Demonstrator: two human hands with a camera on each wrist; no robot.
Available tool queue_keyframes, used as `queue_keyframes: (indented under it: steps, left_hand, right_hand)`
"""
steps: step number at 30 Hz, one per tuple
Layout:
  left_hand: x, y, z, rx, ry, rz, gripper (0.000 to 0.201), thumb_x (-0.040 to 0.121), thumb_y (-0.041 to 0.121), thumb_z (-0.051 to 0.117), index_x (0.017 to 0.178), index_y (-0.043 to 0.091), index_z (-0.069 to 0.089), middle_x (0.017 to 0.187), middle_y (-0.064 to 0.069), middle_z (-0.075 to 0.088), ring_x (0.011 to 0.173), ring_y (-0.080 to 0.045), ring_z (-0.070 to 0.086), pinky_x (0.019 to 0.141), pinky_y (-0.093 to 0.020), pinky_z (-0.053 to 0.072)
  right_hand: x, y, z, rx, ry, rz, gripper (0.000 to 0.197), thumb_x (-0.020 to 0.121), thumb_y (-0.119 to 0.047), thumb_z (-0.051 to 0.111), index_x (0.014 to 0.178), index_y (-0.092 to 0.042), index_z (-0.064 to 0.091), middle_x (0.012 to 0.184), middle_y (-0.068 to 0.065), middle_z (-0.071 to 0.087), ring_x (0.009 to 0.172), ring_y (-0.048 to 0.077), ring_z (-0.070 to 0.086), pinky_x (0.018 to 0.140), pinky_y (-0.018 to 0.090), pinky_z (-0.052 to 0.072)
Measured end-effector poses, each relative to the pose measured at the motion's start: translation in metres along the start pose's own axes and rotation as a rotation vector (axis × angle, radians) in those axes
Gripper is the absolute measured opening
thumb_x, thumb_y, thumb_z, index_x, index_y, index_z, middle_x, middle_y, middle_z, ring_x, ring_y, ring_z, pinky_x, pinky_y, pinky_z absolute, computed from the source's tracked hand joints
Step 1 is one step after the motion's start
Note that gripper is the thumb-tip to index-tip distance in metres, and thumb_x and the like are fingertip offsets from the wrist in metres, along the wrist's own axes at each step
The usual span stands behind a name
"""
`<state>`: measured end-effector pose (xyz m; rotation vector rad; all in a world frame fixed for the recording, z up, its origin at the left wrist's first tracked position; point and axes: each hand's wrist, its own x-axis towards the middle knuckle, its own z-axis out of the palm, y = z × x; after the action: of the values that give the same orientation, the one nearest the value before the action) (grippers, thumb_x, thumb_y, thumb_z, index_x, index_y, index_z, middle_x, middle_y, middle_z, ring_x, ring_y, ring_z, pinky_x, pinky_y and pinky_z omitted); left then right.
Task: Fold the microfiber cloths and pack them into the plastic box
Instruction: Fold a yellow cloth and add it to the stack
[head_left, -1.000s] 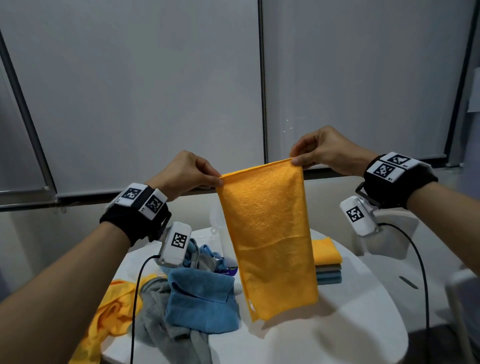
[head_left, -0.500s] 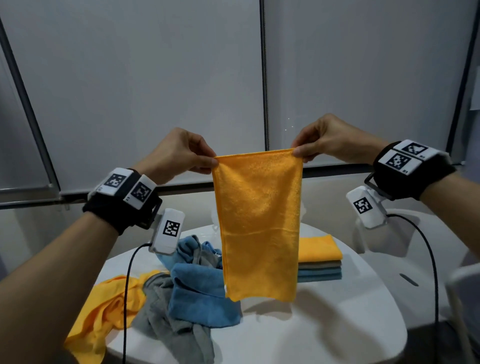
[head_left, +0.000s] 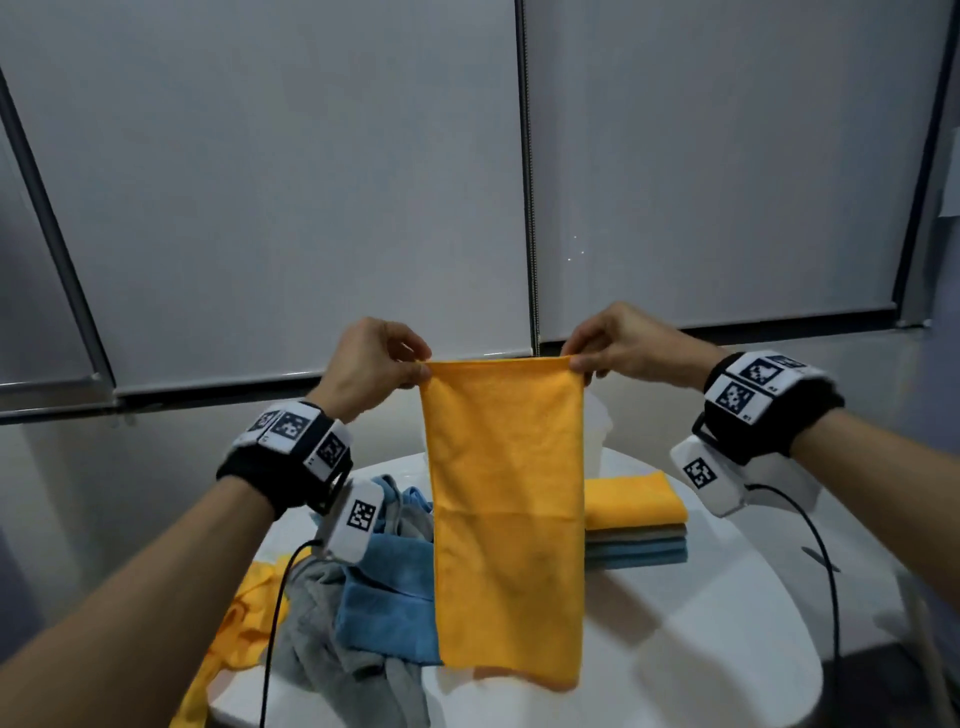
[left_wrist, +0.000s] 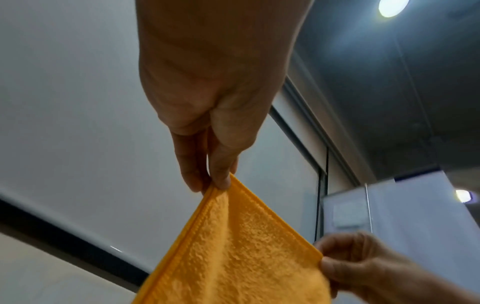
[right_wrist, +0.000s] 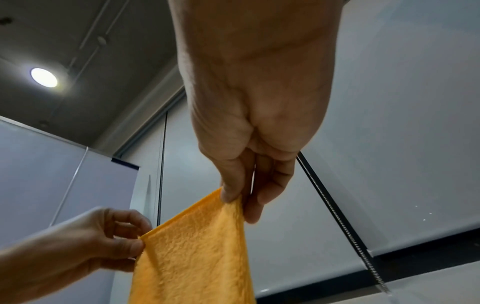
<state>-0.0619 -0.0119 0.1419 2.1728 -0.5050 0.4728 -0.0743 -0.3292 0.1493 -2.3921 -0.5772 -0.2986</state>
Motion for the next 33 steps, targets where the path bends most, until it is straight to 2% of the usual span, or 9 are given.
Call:
queue_keyframes:
  steps: [3, 7, 12, 16, 18, 21, 25, 29, 33]
  left_hand:
    - [-0.004, -0.003, -0.007, -0.317, 0.011, -0.054, 0.019, 0.091, 0.0, 0.067, 0.111, 0.002, 0.068, 0.109, -0.021, 0.067, 0.094, -0.033, 0.073, 0.081, -0.042, 0.062]
    - [-0.024, -0.01, -0.014, -0.303, -0.155, -0.025, 0.023, 0.098, 0.009, 0.059, 0.12, 0.007, 0.067, 0.115, -0.014, 0.068, 0.104, -0.024, 0.071, 0.093, -0.04, 0.057]
    - [-0.079, -0.016, -0.001, -0.236, -0.529, -0.073, 0.016, 0.094, 0.013, 0.064, 0.106, 0.007, 0.072, 0.107, -0.014, 0.072, 0.101, -0.028, 0.071, 0.092, -0.041, 0.057]
    - [-0.125, -0.043, 0.034, -0.239, -0.909, -0.155, 0.017, 0.094, 0.01, 0.067, 0.108, 0.001, 0.07, 0.103, -0.015, 0.073, 0.097, -0.025, 0.07, 0.091, -0.036, 0.056]
    - [-0.139, -0.062, 0.055, -0.224, -0.996, -0.197, 0.019, 0.094, 0.012, 0.068, 0.109, 0.001, 0.069, 0.104, -0.014, 0.072, 0.097, -0.023, 0.069, 0.091, -0.035, 0.056]
    - [-0.152, -0.09, 0.083, -0.229, -1.032, -0.268, 0.018, 0.093, 0.013, 0.069, 0.108, 0.002, 0.069, 0.101, -0.012, 0.072, 0.095, -0.023, 0.069, 0.089, -0.036, 0.057]
    - [-0.165, -0.115, 0.109, -0.247, -1.024, -0.394, 0.012, 0.095, 0.005, 0.066, 0.106, 0.002, 0.066, 0.093, -0.007, 0.068, 0.081, -0.016, 0.067, 0.076, -0.024, 0.056]
    - [-0.168, -0.131, 0.134, -0.32, -0.785, -0.518, 0.011, 0.094, 0.0, 0.062, 0.104, -0.005, 0.062, 0.083, -0.01, 0.061, 0.076, -0.021, 0.064, 0.074, -0.028, 0.057]
    - [-0.162, -0.146, 0.168, -0.382, -0.489, -0.629, 0.006, 0.091, 0.001, 0.051, 0.088, 0.005, 0.054, 0.076, -0.014, 0.042, 0.065, -0.023, 0.043, 0.066, -0.036, 0.042]
  right_hand:
    - [-0.004, -0.006, -0.003, 0.165, 0.137, -0.023, 0.012, 0.092, -0.013, 0.069, 0.1, -0.004, 0.071, 0.091, 0.013, 0.075, 0.084, 0.017, 0.074, 0.077, 0.031, 0.058]
    - [-0.026, -0.009, 0.006, 0.263, 0.125, 0.008, 0.019, 0.097, -0.023, 0.063, 0.105, -0.006, 0.065, 0.101, 0.011, 0.072, 0.096, 0.023, 0.071, 0.086, 0.038, 0.059]
    - [-0.078, 0.001, 0.032, 0.52, -0.182, 0.139, 0.017, 0.098, -0.015, 0.057, 0.108, -0.002, 0.058, 0.091, 0.015, 0.068, 0.086, 0.029, 0.069, 0.077, 0.036, 0.06]
    - [-0.116, 0.03, 0.071, 0.522, -0.477, 0.282, 0.019, 0.096, -0.012, 0.06, 0.108, 0.002, 0.055, 0.076, 0.01, 0.066, 0.073, 0.026, 0.066, 0.064, 0.029, 0.056]
    - [-0.128, 0.049, 0.096, 0.544, -0.562, 0.346, 0.021, 0.095, -0.011, 0.064, 0.107, 0.004, 0.056, 0.076, 0.018, 0.063, 0.075, 0.034, 0.065, 0.073, 0.041, 0.059]
    - [-0.138, 0.076, 0.127, 0.546, -0.638, 0.423, 0.022, 0.095, -0.014, 0.068, 0.109, 0.0, 0.058, 0.087, 0.025, 0.064, 0.085, 0.04, 0.065, 0.093, 0.056, 0.054]
    - [-0.145, 0.097, 0.159, 0.512, -0.625, 0.513, 0.022, 0.094, -0.011, 0.067, 0.109, 0.002, 0.057, 0.088, 0.023, 0.067, 0.082, 0.034, 0.066, 0.091, 0.048, 0.057]
    - [-0.144, 0.118, 0.184, 0.475, -0.481, 0.613, 0.025, 0.093, -0.011, 0.067, 0.109, 0.006, 0.059, 0.087, 0.023, 0.068, 0.079, 0.032, 0.068, 0.088, 0.049, 0.059]
    - [-0.137, 0.132, 0.204, 0.509, -0.259, 0.717, 0.014, 0.096, -0.01, 0.06, 0.106, 0.0, 0.057, 0.086, 0.02, 0.062, 0.075, 0.03, 0.064, 0.078, 0.048, 0.06]
